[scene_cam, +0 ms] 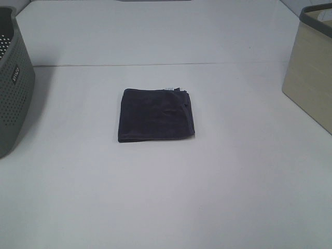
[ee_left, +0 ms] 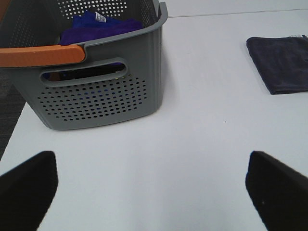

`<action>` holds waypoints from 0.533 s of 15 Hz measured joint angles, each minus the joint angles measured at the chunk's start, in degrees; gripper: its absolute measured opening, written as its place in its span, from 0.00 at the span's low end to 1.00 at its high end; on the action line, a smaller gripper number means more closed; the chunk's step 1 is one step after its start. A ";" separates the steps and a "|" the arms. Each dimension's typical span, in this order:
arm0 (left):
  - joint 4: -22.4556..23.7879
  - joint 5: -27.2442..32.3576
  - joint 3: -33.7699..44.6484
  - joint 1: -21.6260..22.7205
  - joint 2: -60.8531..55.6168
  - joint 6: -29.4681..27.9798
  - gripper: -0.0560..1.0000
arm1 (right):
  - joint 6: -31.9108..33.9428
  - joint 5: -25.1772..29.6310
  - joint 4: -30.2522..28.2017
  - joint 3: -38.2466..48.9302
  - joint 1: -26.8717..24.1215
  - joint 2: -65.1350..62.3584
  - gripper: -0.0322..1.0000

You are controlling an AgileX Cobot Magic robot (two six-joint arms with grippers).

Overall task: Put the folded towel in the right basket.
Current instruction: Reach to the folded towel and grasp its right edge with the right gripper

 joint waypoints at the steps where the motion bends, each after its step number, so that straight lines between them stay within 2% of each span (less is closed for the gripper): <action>1: 0.00 0.00 0.00 0.00 0.00 0.00 0.99 | 0.00 0.00 0.00 0.00 0.00 0.00 0.98; 8: 0.00 0.00 0.00 0.00 0.00 0.00 0.99 | 0.00 0.00 0.00 0.00 0.00 0.00 0.98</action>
